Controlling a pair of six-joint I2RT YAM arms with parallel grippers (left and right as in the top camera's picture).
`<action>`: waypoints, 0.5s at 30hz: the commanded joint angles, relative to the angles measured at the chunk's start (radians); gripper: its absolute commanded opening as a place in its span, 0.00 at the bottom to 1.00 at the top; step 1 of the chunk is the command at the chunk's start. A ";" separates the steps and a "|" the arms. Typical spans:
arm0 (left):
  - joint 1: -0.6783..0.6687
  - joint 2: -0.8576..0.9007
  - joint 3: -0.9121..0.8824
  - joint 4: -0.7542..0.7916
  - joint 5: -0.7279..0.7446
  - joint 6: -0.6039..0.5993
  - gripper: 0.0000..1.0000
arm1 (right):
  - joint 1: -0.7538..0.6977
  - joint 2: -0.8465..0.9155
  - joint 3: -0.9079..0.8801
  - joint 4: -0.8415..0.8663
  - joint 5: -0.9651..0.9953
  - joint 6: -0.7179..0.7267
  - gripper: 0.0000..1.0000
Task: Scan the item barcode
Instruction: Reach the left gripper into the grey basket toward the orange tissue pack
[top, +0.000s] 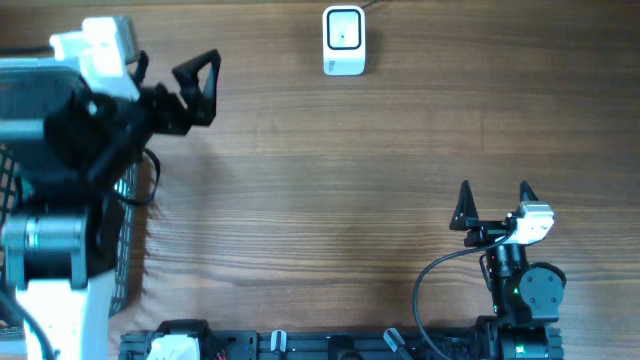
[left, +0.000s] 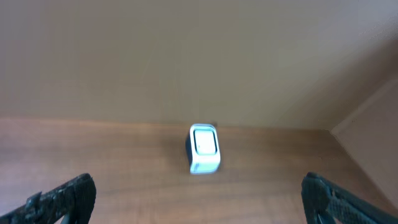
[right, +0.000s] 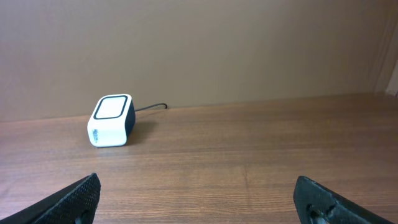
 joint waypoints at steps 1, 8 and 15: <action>0.020 0.080 0.055 -0.023 -0.263 -0.169 1.00 | -0.007 -0.006 -0.001 0.003 0.019 0.017 1.00; 0.501 0.032 0.132 -0.364 -0.598 -0.730 1.00 | -0.007 -0.006 -0.001 0.003 0.019 0.017 1.00; 0.899 0.223 0.081 -0.483 -0.587 -0.593 1.00 | -0.007 -0.006 -0.001 0.003 0.019 0.016 1.00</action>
